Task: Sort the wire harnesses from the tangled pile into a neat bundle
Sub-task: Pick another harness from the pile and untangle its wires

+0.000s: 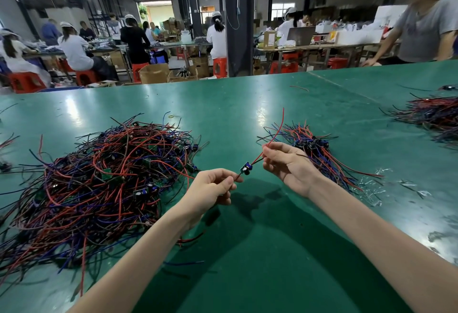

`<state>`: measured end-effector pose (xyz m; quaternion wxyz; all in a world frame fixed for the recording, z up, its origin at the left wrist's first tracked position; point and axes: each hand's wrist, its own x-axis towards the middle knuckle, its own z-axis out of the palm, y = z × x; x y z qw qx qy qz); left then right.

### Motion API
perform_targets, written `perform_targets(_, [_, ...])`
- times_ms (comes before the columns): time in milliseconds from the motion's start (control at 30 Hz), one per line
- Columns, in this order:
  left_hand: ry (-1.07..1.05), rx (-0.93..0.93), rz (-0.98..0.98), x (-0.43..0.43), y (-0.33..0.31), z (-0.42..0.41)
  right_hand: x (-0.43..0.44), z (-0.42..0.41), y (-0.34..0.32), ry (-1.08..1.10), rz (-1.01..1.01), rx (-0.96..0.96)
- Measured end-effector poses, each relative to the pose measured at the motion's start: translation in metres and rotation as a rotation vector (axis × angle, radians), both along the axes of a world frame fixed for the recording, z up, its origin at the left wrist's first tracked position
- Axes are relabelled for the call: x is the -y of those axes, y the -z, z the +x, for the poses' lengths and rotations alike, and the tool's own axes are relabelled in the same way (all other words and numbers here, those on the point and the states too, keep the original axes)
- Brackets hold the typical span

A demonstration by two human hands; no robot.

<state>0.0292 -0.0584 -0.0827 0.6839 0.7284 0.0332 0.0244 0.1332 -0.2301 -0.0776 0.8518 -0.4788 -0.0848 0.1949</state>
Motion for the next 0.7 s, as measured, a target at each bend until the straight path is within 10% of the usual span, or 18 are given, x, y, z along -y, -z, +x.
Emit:
perform_targets(233, [0.012,0.019,0.007,0.001,0.000,0.000,-0.005,-0.012,-0.001,-0.222,-0.083,0.060])
perform_targets(700, [0.005,0.011,0.050,-0.001,-0.002,-0.001,-0.012,-0.013,0.000,0.045,-0.156,0.094])
